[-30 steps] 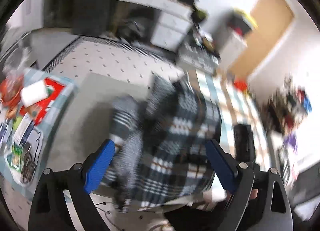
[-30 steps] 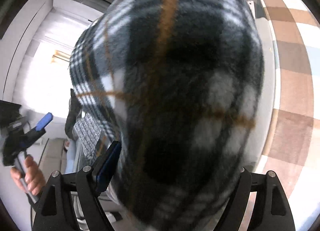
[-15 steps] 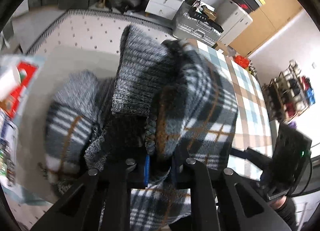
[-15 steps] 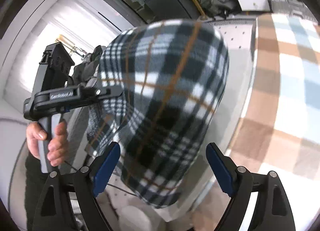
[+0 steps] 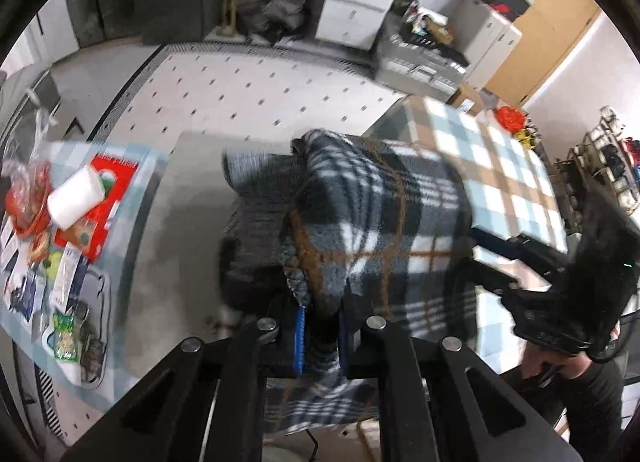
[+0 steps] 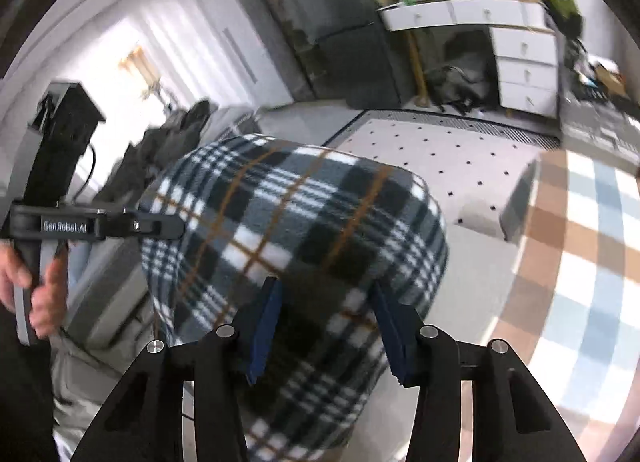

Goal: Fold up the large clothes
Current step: 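Lift the plaid bundle with both grippers and carry it toward the grey dresser, then lower the plaid bundle onto the grey dresser top with both grippers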

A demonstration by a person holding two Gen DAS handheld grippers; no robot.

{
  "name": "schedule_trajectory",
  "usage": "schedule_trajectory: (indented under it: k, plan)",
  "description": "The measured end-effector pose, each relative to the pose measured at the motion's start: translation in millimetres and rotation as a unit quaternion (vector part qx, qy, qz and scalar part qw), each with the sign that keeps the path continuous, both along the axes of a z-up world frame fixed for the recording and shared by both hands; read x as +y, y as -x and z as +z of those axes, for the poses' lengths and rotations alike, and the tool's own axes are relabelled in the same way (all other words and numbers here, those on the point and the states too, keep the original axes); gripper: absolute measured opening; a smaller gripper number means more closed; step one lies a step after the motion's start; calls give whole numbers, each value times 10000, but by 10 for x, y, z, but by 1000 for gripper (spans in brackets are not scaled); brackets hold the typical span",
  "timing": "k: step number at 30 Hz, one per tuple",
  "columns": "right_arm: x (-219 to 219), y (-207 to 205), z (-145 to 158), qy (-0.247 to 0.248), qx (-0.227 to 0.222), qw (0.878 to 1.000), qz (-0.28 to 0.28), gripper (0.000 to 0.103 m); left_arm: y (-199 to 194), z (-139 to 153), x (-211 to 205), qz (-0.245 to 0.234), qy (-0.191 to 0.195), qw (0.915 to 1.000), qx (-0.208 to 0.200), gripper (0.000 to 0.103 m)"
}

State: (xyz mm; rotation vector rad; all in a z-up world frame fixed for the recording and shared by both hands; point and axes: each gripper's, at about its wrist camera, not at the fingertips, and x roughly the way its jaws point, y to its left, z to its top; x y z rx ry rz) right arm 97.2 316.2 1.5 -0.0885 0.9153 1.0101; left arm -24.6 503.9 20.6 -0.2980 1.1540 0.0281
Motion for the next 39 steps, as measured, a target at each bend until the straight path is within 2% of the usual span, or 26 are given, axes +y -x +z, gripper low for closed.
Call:
schedule_trajectory:
  k: [3,7,9,12,14,17,18,19,22,23,25,26,28,31,34,35,36,37,38,39]
  plan:
    - [274,85,27,294,-317,9989,155,46,-56,-160,188,166,164,9997,52,7]
    - [606,149,-49,877,-324,9954,226,49,-92,-299,351,222,353,9991,31,8]
    - [827,215,-132,1268,-260,9910,331,59,-133,-377,393,206,385,9990,56,8]
    - [840,274,-188,1664,-193,9846,511,74,-167,-520,533,321,777,9965,25,9]
    - [905,324,-237,1888,-284,9800,566,74,-145,-575,606,412,976,9944,-25,10]
    - [976,319,-299,1958,-228,9787,572,75,-59,-621,715,534,1285,9902,-122,28]
    - [985,316,-309,1963,-192,9787,562,75,-12,-606,754,650,1307,9891,-193,38]
    - [985,313,-318,1974,-184,9784,578,76,37,-556,763,723,1320,9884,-216,41]
    - [986,330,-276,1999,-126,9778,622,77,260,-248,760,904,1321,9861,-442,41]
    - [1001,338,-236,2016,-113,9773,647,79,390,-71,713,905,1293,9850,-695,40]
    - [975,308,-242,1955,-2,9783,681,81,610,177,522,576,1214,9845,-1130,41]
    - [970,300,-227,1908,55,9791,697,81,711,237,392,441,1146,9852,-1199,41]
    - [928,206,-208,1653,362,9833,667,82,857,203,136,102,1216,9850,-1220,41]
    - [832,32,-203,1200,909,9866,633,81,960,-108,-244,-258,1083,9878,-1087,41]
    - [771,-29,-204,1158,1006,9861,637,73,855,-632,-403,-208,680,9960,-548,41]
    - [770,-25,-203,1222,941,9859,646,66,815,-791,-356,-47,735,9961,-486,41]
    - [785,7,-197,1417,728,9847,699,54,811,-832,-298,71,935,9938,-593,42]
    - [806,39,-193,1635,489,9826,732,48,808,-841,-198,292,1183,9900,-714,41]
    - [827,85,-186,1822,220,9798,799,41,796,-837,-132,448,1318,9877,-712,38]
    - [854,142,-188,2015,-38,9752,915,40,786,-839,-96,551,1375,9866,-689,32]
